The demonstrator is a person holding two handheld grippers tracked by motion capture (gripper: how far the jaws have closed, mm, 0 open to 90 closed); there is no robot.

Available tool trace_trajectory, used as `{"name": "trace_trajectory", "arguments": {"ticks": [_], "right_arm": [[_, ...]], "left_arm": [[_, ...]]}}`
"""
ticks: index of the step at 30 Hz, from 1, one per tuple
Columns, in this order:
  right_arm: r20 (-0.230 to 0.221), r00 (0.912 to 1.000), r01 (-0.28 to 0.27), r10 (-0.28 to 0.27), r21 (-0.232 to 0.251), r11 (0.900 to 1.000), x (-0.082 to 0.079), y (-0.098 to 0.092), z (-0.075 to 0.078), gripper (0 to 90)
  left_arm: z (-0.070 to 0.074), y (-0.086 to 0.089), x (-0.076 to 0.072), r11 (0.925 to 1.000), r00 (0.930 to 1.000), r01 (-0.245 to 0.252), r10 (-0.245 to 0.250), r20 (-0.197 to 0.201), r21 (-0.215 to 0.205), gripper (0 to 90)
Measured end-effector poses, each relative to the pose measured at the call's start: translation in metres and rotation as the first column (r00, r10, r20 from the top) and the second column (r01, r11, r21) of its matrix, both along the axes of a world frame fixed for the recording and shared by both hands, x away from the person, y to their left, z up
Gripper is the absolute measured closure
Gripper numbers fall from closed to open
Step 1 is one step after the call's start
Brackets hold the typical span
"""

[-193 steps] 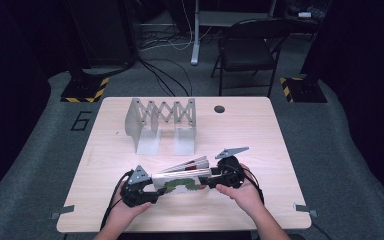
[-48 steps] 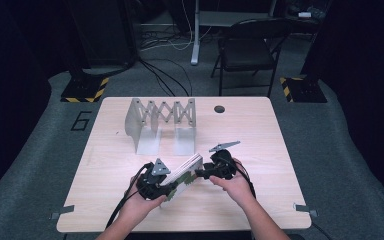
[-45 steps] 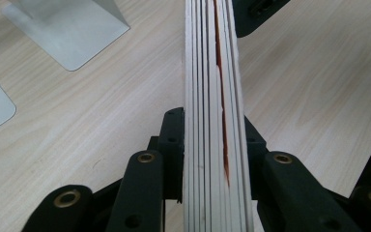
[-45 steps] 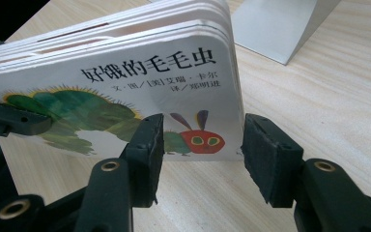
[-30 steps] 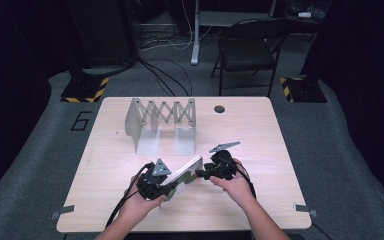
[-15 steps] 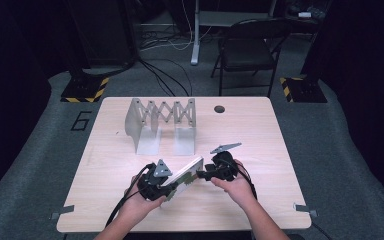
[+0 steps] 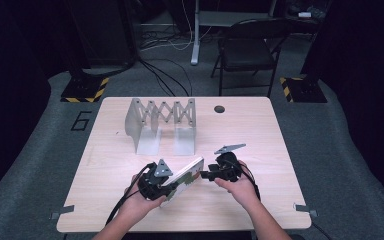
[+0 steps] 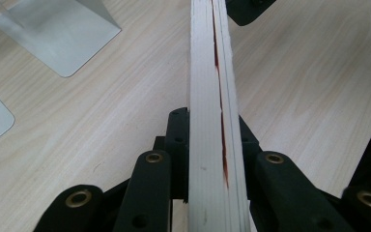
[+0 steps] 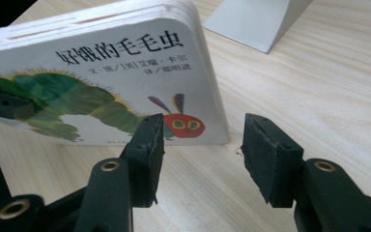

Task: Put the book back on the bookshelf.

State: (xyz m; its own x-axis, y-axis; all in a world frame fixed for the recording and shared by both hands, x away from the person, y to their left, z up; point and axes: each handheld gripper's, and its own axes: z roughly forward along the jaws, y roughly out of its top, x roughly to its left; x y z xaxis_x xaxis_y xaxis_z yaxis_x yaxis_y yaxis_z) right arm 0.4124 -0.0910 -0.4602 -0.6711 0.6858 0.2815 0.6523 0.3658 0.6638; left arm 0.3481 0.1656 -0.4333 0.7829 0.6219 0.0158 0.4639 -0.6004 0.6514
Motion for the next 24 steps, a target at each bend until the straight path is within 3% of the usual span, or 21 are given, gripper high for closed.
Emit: {"name": "trace_trajectory", "arguments": {"ticks": [7, 8, 10, 24], "right_arm": [[-0.014, 0.9997, 0.022, -0.022, 0.007, 1.0, 0.001, -0.007, -0.002, 49.5], [-0.014, 0.9996, 0.022, -0.022, 0.005, 1.0, 0.001, -0.008, -0.002, 49.5], [0.001, 0.9999, 0.016, -0.016, 0.002, 1.0, 0.002, -0.009, -0.003, 49.5], [-0.016, 0.9996, 0.024, -0.024, -0.001, 1.0, 0.003, -0.012, -0.007, 49.2]], "left_arm": [[0.004, -0.001, 0.001, 0.9999, 0.9998, 0.013, -0.013, -0.015, 0.001, 75.9], [0.005, -0.001, 0.001, 0.9999, 1.0, 0.009, -0.009, -0.003, 0.008, 75.9], [0.007, 0.0, 0.002, 0.9999, 0.9999, 0.015, -0.015, -0.005, 0.004, 75.9], [0.023, 0.008, 0.006, 0.9998, 0.9999, -0.012, 0.012, -0.004, -0.016, 75.9]]}}
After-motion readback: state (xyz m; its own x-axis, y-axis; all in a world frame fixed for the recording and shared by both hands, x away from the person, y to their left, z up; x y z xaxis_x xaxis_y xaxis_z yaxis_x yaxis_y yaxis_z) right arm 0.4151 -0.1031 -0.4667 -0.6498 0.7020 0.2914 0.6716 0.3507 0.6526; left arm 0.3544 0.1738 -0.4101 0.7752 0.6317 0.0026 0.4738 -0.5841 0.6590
